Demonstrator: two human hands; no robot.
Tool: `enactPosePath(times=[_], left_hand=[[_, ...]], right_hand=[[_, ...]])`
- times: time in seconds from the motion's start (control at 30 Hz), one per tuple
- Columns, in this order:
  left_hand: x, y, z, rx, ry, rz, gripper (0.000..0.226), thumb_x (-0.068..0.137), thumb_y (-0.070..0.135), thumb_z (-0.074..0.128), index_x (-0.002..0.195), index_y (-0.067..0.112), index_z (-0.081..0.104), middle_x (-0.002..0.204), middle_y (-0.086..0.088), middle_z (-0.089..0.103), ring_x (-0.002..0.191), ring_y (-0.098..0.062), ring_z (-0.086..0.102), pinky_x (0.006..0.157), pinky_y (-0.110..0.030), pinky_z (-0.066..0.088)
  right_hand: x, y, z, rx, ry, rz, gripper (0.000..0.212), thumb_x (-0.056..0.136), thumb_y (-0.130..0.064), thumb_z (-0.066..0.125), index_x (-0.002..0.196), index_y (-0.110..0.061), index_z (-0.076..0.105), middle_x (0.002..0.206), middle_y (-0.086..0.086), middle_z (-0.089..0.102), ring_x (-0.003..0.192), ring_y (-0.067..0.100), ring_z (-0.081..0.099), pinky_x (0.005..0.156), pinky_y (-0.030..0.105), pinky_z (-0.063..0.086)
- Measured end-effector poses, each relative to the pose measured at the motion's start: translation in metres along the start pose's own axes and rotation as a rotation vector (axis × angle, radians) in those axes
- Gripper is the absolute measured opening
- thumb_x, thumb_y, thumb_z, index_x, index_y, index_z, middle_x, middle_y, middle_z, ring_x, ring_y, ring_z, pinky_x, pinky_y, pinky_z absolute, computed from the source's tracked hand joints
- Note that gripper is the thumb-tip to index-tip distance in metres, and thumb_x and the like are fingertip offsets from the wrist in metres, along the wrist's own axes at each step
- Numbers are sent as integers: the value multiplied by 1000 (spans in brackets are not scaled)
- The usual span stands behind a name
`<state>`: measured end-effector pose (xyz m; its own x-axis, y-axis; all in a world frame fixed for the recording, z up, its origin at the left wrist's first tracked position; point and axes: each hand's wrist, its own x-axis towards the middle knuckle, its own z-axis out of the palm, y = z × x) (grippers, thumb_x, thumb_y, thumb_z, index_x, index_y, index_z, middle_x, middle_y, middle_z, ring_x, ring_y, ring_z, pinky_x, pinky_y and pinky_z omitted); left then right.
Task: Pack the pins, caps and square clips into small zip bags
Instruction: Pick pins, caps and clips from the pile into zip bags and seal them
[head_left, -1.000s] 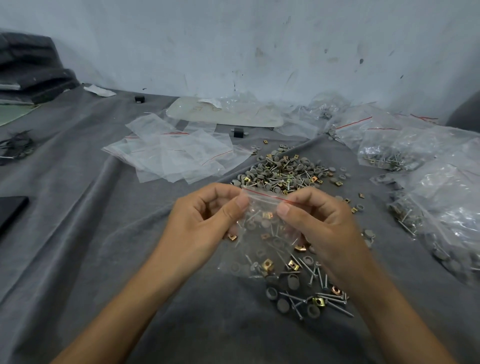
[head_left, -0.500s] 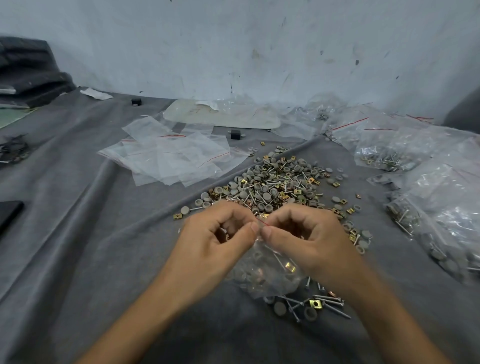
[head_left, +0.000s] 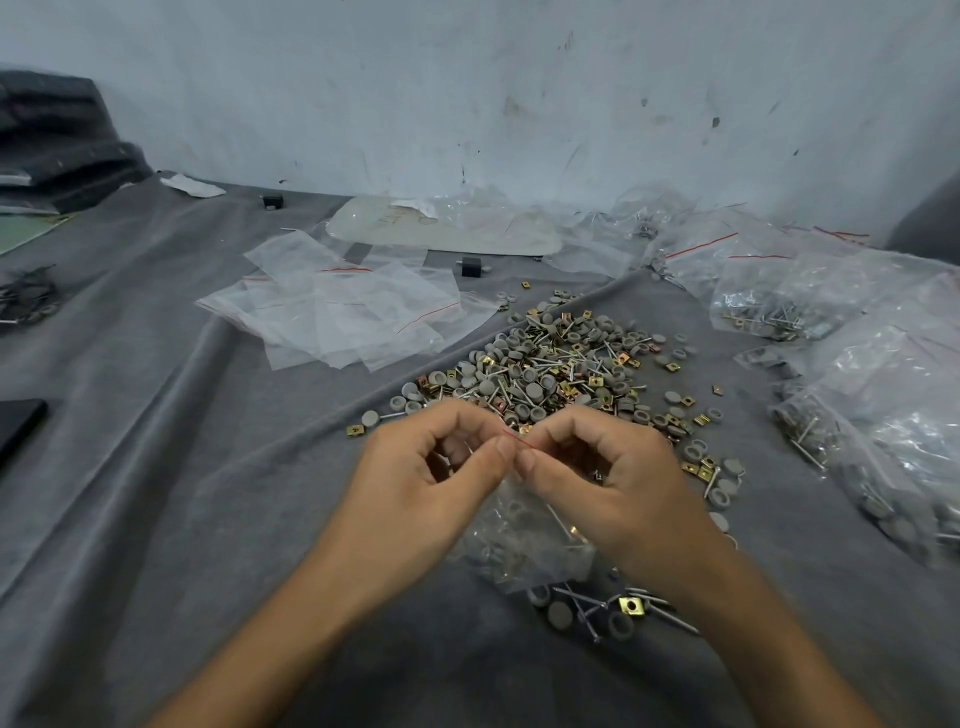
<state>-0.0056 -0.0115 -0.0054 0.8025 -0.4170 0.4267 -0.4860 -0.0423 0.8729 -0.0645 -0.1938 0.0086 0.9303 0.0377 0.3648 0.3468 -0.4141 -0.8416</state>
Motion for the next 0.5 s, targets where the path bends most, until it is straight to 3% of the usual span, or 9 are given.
enactPosePath(times=[0.07,0.23,0.43,0.5], left_hand=[[1,0,-1,-38,15,-6,10,89,39,68,89,30,74,75,-5,70,64,-22,59,57,-36,46],[1,-2,-1,-44,-18,-32,16,87,46,67,93,33,74,75,-7,69,64,-26,57,57,-47,46],[2,-4,-3,-101,-6,-55,16,87,45,67,94,32,74,76,2,71,64,-6,56,56,-23,45],[2,-3,-3,-104,-18,-61,17,86,45,68,95,32,74,74,-1,70,63,-10,55,55,-29,45]], right_hand=[[0,1,-2,9,8,8,6,92,-22,73,86,-22,71,70,2,66,57,6,57,52,18,45],[0,3,1,-13,10,-5,9,93,-26,70,84,-23,70,65,-2,64,52,8,54,48,23,43],[0,6,-1,5,20,40,9,92,-35,69,88,-26,69,67,-1,63,50,22,55,40,37,48],[0,7,-1,9,24,37,8,93,-32,70,87,-26,69,66,-2,62,49,18,54,39,35,47]])
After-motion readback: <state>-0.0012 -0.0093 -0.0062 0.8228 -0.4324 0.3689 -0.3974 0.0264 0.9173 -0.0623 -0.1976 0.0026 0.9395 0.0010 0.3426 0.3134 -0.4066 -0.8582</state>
